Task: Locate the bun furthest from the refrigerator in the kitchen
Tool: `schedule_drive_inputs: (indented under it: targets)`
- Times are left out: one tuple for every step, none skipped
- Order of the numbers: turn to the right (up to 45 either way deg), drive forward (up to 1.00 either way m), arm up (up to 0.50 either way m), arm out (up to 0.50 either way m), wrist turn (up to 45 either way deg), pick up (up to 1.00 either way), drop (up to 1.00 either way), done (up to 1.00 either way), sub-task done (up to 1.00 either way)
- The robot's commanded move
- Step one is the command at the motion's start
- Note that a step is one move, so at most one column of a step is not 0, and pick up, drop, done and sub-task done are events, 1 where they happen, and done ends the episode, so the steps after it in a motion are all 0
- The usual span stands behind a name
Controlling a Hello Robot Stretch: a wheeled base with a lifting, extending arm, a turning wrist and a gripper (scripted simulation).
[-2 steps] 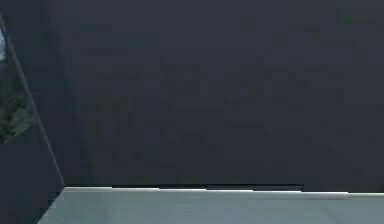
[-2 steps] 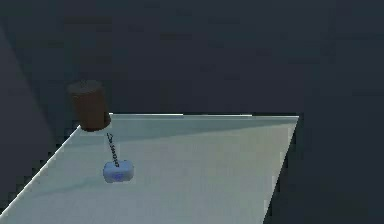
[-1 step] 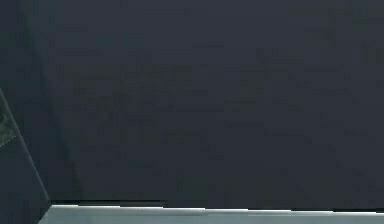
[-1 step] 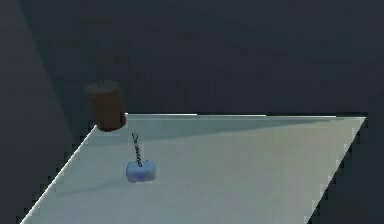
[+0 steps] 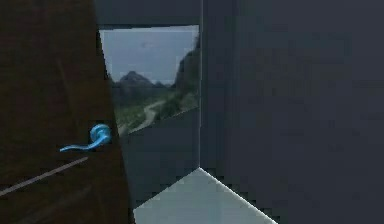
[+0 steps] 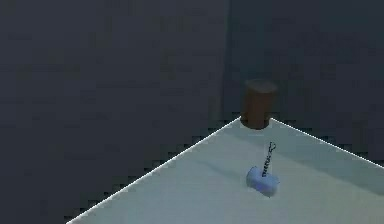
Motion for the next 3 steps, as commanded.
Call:
schedule_drive_inputs:
  targets:
    - [-30.0,0.00,0.00,0.00,0.0,0.00,0.00,0.00,0.00]
    - [0.0,0.25,0.00,0.00,0.0,0.00,0.00,0.00,0.00]
    - [-45.0,0.00,0.00,0.00,0.0,0.00,0.00,0.00,0.00]
